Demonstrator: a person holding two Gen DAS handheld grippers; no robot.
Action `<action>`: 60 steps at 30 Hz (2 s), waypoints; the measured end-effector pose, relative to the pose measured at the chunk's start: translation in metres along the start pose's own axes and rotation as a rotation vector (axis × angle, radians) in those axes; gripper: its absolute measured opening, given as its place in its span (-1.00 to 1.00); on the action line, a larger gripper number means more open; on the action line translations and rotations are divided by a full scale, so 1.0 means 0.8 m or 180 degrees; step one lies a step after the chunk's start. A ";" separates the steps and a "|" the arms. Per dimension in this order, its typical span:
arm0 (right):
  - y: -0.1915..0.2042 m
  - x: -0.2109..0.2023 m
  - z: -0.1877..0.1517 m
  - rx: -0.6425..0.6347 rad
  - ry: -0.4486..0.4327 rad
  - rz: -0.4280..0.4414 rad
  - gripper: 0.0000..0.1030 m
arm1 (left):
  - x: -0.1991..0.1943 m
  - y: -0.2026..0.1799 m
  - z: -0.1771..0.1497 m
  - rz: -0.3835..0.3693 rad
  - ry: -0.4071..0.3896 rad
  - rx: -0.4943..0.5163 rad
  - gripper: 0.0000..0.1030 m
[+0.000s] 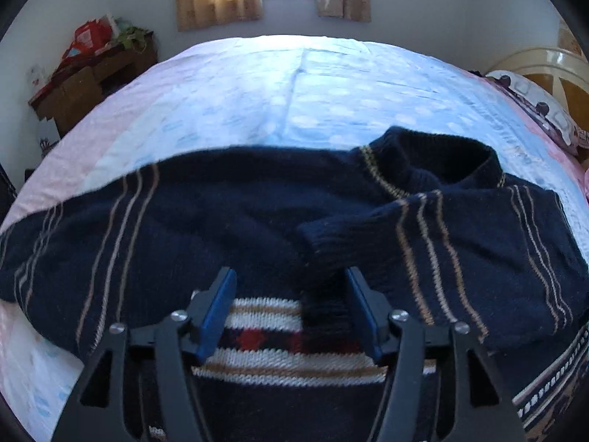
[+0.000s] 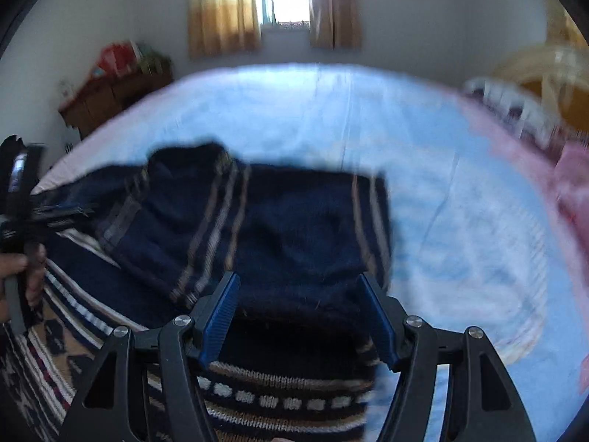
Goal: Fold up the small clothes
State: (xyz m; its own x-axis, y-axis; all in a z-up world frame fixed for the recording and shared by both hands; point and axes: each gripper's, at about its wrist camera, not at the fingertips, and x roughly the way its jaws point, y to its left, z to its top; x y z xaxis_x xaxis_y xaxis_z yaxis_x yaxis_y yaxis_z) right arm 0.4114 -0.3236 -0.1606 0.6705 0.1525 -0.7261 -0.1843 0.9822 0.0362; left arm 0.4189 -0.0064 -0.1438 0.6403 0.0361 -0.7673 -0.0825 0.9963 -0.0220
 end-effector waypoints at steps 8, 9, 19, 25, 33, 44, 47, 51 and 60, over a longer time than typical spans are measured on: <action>-0.004 0.007 -0.025 0.0028 0.0362 -0.0091 0.28 | 0.003 0.003 -0.001 -0.0113 -0.0001 -0.0055 0.43; 0.003 0.005 -0.026 -0.0099 0.0403 -0.0157 0.28 | 0.003 0.005 -0.002 -0.0133 -0.0004 -0.0068 0.43; 0.055 -0.018 0.035 -0.0127 0.0056 -0.0106 0.28 | -0.007 0.034 -0.007 -0.0396 -0.0150 -0.0427 0.49; 0.115 0.051 0.030 -0.0364 0.0383 -0.0293 0.28 | 0.006 0.012 0.003 -0.0013 -0.0007 -0.0220 0.62; 0.098 0.037 0.019 -0.0122 0.0198 -0.0117 0.29 | -0.008 0.016 -0.007 0.0033 -0.0082 -0.0139 0.75; -0.041 0.064 0.045 0.0601 0.0249 -0.0236 0.28 | 0.001 0.027 -0.012 0.0064 0.0014 -0.0369 1.00; -0.029 0.037 0.027 0.0500 0.0187 -0.0235 0.28 | -0.001 0.020 -0.013 0.0117 -0.0010 -0.0282 1.00; -0.027 0.015 -0.014 0.0473 0.0280 -0.0213 0.28 | -0.001 0.020 -0.014 0.0129 -0.0011 -0.0270 1.00; -0.015 0.001 -0.039 0.0267 0.0277 -0.0490 0.32 | 0.001 0.022 -0.014 0.0088 0.0009 -0.0296 1.00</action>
State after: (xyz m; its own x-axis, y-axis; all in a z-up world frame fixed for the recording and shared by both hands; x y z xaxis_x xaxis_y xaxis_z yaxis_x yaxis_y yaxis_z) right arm 0.3916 -0.3385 -0.1827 0.6208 -0.0068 -0.7840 -0.0214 0.9994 -0.0256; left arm 0.4091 0.0101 -0.1522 0.6347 0.0632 -0.7701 -0.1709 0.9835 -0.0602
